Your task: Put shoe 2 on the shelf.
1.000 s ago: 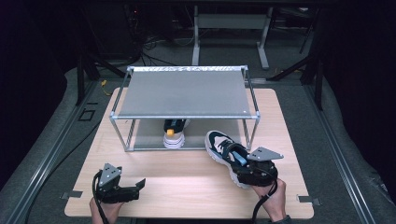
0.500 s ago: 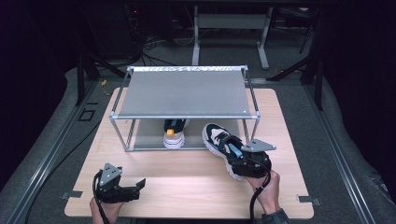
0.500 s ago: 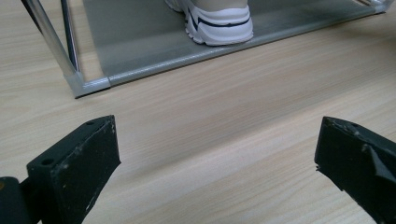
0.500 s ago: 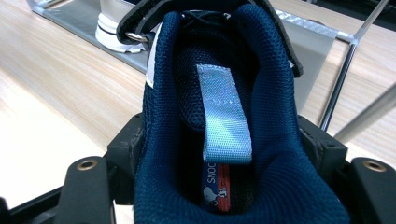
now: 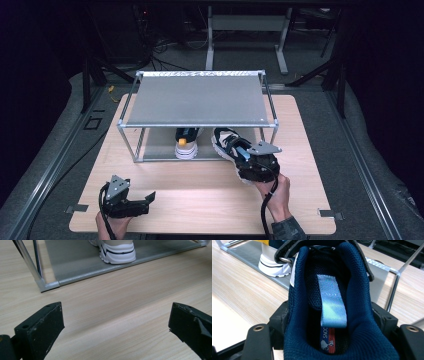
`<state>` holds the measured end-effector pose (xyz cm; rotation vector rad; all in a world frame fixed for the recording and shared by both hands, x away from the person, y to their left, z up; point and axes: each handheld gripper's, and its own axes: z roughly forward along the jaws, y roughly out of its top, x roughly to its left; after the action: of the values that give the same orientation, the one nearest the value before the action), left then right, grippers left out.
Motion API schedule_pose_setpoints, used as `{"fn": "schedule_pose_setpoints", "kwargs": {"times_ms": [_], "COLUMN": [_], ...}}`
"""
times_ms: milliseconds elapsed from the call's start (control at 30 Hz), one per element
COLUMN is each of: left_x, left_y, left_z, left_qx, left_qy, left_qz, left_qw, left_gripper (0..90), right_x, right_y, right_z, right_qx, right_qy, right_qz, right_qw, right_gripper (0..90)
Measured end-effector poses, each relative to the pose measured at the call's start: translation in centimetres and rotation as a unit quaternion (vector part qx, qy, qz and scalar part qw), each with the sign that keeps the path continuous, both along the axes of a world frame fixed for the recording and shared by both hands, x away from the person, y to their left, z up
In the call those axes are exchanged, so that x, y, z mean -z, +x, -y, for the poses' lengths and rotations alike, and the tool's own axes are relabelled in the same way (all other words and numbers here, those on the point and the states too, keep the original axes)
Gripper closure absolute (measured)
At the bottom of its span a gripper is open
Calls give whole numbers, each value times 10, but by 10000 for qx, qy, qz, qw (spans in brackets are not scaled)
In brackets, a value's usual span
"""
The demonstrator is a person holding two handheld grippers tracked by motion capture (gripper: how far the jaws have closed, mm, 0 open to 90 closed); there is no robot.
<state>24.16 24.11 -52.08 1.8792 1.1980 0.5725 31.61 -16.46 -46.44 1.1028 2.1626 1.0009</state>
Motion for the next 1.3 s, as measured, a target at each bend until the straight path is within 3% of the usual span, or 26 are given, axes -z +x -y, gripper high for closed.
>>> {"fn": "schedule_pose_setpoints", "kwargs": {"times_ms": [167, 767, 1300], "left_x": [0, -1, -1], "left_y": [-1, -1, -1], "left_z": [-2, 0, -2], "left_qx": [-27, 10, -10], "left_qy": [-45, -14, -4], "left_qz": [13, 60, 54], "left_qw": [10000, 10000, 10000], "left_gripper": [0, 0, 0], "right_x": [3, 10, 19], "right_y": [7, 28, 41], "right_z": [-9, -24, -35], "right_qx": [34, 172, 390], "right_qy": [-121, -9, -70], "right_qz": [-78, -181, -295], "right_qw": [9999, 9997, 9988], "right_gripper": [310, 309, 308]}}
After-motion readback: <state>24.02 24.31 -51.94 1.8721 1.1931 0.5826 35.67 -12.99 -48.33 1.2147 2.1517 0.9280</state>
